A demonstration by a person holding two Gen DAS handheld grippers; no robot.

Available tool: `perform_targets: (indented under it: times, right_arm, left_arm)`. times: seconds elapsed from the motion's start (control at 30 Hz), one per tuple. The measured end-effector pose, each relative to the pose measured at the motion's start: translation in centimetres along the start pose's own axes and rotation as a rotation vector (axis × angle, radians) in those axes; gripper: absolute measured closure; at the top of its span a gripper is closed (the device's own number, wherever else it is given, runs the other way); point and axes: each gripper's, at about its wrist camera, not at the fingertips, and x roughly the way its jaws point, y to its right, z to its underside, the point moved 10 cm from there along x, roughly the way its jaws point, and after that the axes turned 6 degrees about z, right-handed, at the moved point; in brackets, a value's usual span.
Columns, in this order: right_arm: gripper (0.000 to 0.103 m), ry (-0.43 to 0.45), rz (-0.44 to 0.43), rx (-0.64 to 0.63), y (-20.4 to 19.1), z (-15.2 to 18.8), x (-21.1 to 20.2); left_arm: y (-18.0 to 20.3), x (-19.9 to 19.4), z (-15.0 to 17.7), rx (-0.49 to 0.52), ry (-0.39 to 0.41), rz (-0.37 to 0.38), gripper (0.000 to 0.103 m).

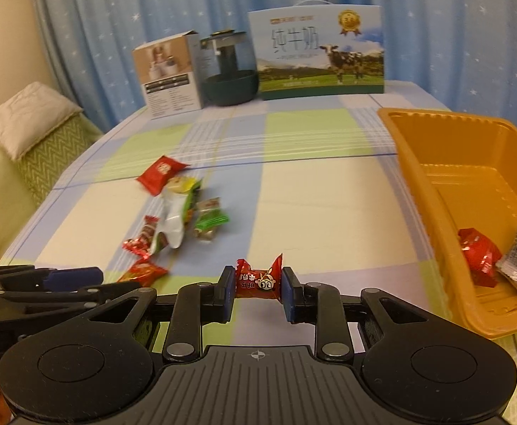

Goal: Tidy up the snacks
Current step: 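Grasp a small red candy with the right gripper while the left grasps another, then carry both red candies to the orange tray and open both grippers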

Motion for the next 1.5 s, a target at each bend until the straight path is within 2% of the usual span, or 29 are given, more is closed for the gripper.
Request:
perform_targets:
  times: [0.13, 0.27, 0.4, 0.7, 0.9, 1.17, 1.5]
  right_arm:
    - [0.076, 0.0, -0.005, 0.0, -0.1, 0.0, 0.0]
    - [0.076, -0.005, -0.009, 0.005, -0.1, 0.0, 0.2]
    - [0.076, -0.009, -0.011, 0.006, -0.2, 0.0, 0.3]
    - [0.076, 0.014, -0.02, 0.001, -0.5, -0.7, -0.6]
    - [0.076, 0.06, -0.012, -0.019, 0.4, -1.8, -2.8]
    - [0.076, 0.125, 0.056, -0.007, 5.2, -2.6, -7.0]
    - [0.076, 0.177, 0.165, 0.05, 13.2, -3.2, -11.7]
  left_arm:
    - [0.2, 1.0, -0.1, 0.016, -0.01, -0.009, 0.068]
    - [0.3, 1.7, 0.1, 0.036, -0.023, -0.016, 0.08]
    - [0.5, 1.7, 0.3, 0.048, -0.027, -0.023, 0.083]
    - [0.7, 0.1, 0.0, -0.016, -0.014, -0.015, 0.085]
    - [2.3, -1.3, 0.0, 0.005, -0.01, -0.01, 0.085]
    - [7.4, -2.8, -1.1, 0.034, 0.021, 0.039, 0.085]
    - [16.3, -2.8, -3.2, 0.06, 0.052, 0.154, 0.085]
